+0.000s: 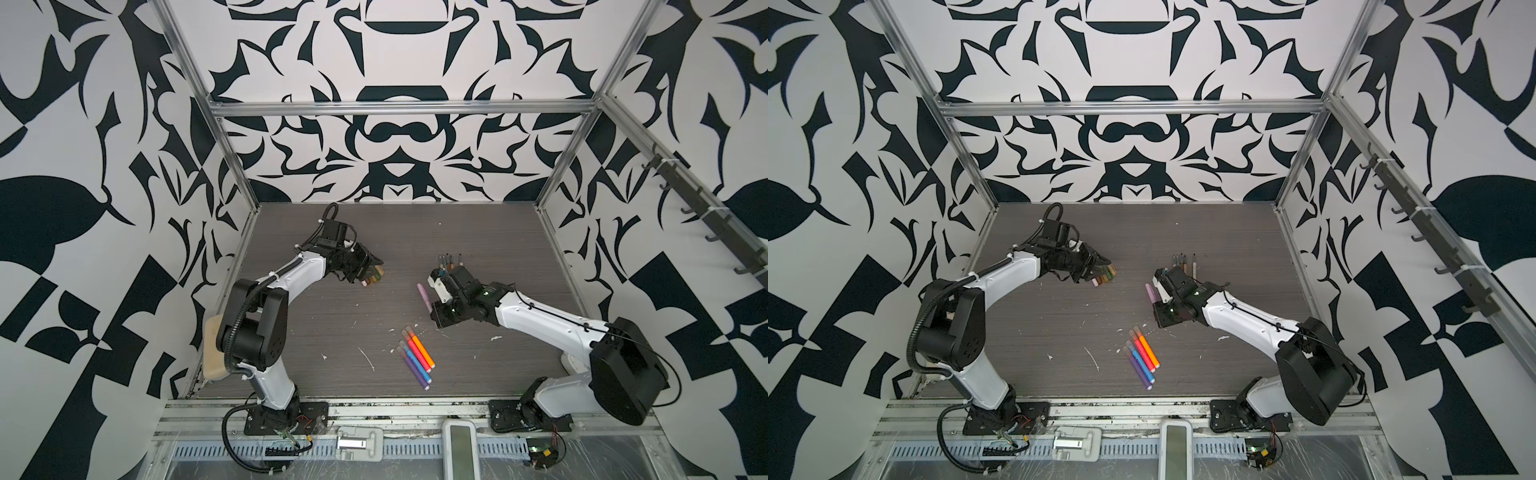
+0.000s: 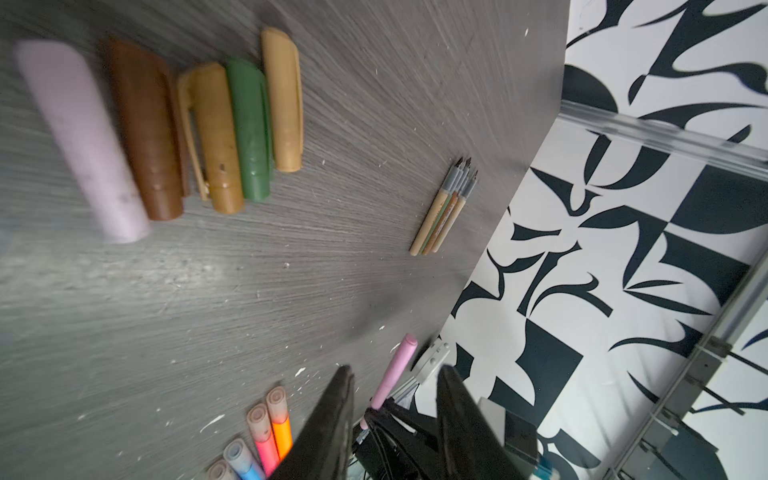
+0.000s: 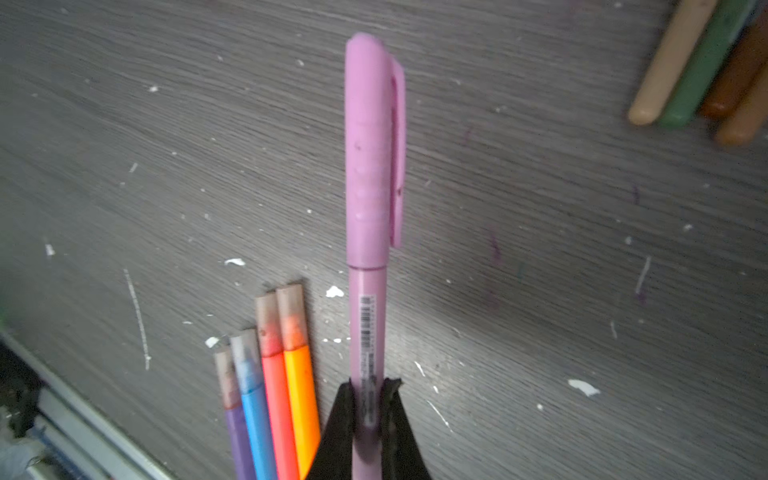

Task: Open the pen caps
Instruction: 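Lift the lilac marker toward the left gripper while the left gripper approaches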

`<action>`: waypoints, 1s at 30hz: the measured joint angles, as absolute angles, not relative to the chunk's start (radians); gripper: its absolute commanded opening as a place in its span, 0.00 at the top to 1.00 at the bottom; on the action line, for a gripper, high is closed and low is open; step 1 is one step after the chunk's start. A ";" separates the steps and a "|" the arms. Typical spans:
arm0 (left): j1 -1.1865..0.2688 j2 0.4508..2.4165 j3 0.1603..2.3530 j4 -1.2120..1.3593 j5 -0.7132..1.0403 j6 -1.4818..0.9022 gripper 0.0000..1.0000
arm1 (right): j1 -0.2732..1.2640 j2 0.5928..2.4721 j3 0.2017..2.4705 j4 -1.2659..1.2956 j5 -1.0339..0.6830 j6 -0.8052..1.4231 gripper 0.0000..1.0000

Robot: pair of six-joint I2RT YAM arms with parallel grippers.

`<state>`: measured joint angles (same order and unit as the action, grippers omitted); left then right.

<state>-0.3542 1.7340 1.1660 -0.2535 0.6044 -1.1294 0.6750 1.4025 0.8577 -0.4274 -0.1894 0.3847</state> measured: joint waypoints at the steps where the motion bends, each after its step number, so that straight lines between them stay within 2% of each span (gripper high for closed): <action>1: -0.366 1.740 1.172 -0.251 0.604 -1.130 0.63 | 0.675 1.403 0.865 -0.426 -0.206 0.386 0.93; 13: -0.474 1.807 1.218 -0.234 0.601 -1.137 0.63 | 0.675 1.438 0.966 -0.408 -0.320 0.402 0.93; 30: -0.535 1.857 1.256 -0.216 0.599 -1.142 0.64 | 0.673 1.468 0.973 -0.406 -0.338 0.408 0.93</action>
